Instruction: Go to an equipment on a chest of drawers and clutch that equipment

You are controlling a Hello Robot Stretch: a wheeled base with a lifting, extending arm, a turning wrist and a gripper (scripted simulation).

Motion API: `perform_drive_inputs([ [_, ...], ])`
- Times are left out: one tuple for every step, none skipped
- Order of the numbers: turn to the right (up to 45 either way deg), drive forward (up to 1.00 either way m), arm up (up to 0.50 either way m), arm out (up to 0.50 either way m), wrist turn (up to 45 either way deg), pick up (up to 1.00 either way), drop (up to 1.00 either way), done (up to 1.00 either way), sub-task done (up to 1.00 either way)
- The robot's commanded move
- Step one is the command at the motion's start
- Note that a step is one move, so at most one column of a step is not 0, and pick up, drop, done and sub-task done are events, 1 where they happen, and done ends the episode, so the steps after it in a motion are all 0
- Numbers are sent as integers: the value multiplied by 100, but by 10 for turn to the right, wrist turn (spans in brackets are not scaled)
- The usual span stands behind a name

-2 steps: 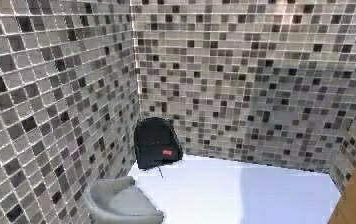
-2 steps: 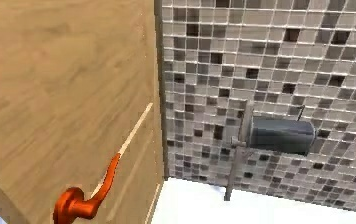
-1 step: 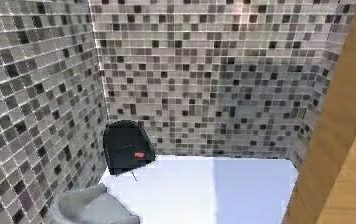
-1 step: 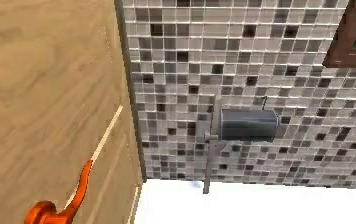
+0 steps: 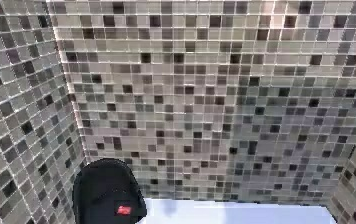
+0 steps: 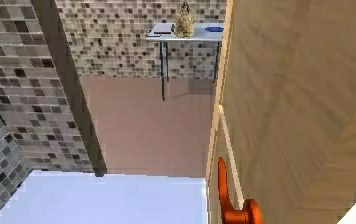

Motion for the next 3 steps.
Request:
perform_drive_inputs([
  [450, 0, 0, 0, 0, 0, 0, 0, 0],
  [300, 0, 0, 0, 0, 0, 0, 0, 0],
  [0, 65, 0, 0, 0, 0, 0, 0, 0],
])
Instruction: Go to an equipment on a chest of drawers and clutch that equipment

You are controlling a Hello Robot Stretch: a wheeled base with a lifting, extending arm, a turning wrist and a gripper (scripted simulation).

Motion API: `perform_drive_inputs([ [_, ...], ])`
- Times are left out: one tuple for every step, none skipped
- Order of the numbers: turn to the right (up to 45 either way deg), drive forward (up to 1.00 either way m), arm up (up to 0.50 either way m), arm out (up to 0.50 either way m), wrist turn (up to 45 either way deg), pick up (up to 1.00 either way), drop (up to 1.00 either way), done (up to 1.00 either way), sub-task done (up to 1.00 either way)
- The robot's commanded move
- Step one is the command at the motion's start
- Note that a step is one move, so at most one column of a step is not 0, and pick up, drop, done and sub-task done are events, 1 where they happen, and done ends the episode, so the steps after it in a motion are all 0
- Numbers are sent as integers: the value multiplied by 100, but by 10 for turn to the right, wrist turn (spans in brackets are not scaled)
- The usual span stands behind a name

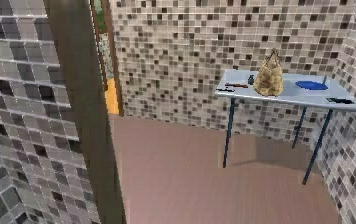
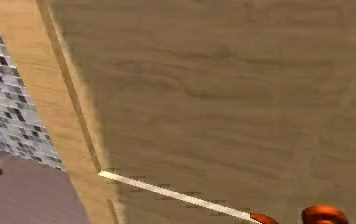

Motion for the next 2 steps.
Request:
perform_drive_inputs([
  [180, 0, 0, 0, 0, 0, 0, 0, 0],
  [0, 90, 0, 0, 0, 0, 0, 0, 0],
])
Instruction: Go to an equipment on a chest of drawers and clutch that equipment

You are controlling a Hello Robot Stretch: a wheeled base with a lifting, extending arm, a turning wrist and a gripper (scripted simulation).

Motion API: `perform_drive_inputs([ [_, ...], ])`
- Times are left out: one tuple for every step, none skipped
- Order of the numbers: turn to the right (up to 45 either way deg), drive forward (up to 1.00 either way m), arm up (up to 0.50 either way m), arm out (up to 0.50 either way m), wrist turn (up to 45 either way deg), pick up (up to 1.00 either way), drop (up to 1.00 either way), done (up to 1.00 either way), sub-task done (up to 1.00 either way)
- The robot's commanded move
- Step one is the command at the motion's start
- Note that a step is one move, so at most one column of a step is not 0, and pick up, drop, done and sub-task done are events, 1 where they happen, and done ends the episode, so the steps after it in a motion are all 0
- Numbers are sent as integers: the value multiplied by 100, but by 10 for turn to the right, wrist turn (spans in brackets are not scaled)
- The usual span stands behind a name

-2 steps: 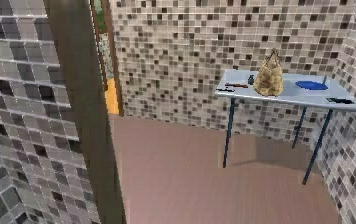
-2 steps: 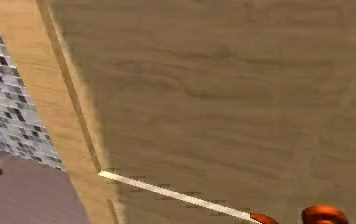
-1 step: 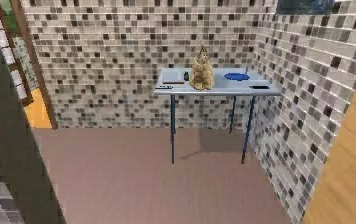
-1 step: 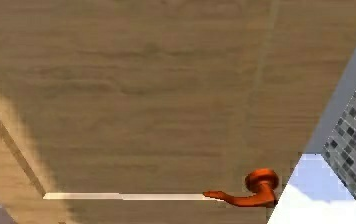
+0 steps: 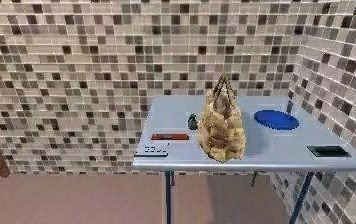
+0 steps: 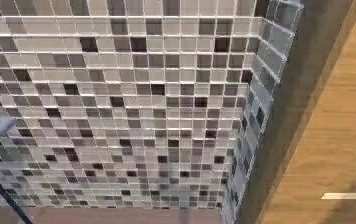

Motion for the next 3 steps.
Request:
perform_drive_inputs([
  [-450, 0, 0, 0, 0, 0, 0, 0, 0],
  [-420, 0, 0, 0, 0, 0, 0, 0, 0],
  [0, 25, 0, 0, 0, 0, 0, 0, 0],
])
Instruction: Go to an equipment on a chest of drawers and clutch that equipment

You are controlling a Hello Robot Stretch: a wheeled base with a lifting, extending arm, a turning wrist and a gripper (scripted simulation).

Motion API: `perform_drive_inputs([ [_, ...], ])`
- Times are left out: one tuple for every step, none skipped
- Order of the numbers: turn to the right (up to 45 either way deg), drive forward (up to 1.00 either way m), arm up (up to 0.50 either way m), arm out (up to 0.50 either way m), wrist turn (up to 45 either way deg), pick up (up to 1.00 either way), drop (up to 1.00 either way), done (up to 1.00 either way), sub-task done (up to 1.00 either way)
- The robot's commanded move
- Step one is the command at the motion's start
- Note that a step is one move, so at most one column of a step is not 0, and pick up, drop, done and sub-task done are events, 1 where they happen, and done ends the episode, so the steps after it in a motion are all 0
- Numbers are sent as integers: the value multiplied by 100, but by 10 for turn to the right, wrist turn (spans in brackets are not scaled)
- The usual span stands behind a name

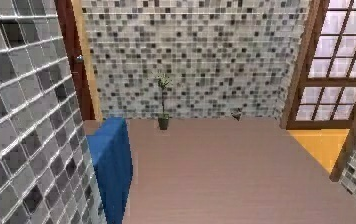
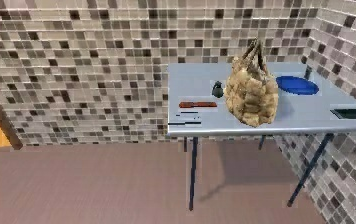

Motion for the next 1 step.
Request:
perform_drive_inputs([
  [450, 0, 0, 0, 0, 0, 0, 0, 0],
])
